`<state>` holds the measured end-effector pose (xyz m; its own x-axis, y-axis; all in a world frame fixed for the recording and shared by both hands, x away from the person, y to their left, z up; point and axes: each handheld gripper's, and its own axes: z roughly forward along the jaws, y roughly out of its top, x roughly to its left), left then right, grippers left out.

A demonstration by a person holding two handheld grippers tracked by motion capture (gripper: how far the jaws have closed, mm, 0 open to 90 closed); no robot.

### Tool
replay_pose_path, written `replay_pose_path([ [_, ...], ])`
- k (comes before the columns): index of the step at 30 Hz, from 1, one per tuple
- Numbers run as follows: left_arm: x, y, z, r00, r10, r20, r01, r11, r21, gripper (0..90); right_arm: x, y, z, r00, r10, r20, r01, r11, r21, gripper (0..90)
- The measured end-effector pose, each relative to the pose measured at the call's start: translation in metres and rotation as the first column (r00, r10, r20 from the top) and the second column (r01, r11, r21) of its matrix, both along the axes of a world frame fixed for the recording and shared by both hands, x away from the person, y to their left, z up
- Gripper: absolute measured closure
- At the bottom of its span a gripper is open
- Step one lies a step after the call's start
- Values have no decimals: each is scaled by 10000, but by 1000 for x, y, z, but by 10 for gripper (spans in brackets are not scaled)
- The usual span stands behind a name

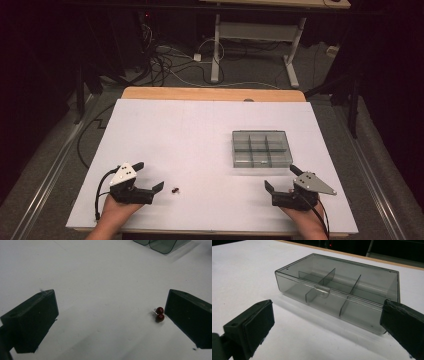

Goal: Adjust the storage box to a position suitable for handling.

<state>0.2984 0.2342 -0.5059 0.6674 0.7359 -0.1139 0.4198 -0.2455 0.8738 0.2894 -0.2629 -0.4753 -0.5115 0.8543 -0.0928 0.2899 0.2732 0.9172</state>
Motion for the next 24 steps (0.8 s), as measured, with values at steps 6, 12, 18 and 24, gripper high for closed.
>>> replay_pose_path([
  [6, 0, -1, 0, 10000, 16, -5, -16, 10000, 54, 0, -2, 0, 1, 9999, 136, 51, -136, 9999, -47, 0],
  [12, 0, 0, 0, 10000, 60, -42, -60, 10000, -17, 0, -1, 1, 1, 9998, 212, 17, -212, 9998, -4, 0],
  [18, -4, -2, 5, 9973, -557, -477, 559, 9984, 37, 147, -3, 3, 2, 9994, 299, 159, -297, 9995, -146, 0],
  [24, -12, -18, 11, 9835, -1743, -482, 1743, 9847, -30, 455, -3, 4, 1, 9994, 329, 65, -328, 9994, -65, 0],
])
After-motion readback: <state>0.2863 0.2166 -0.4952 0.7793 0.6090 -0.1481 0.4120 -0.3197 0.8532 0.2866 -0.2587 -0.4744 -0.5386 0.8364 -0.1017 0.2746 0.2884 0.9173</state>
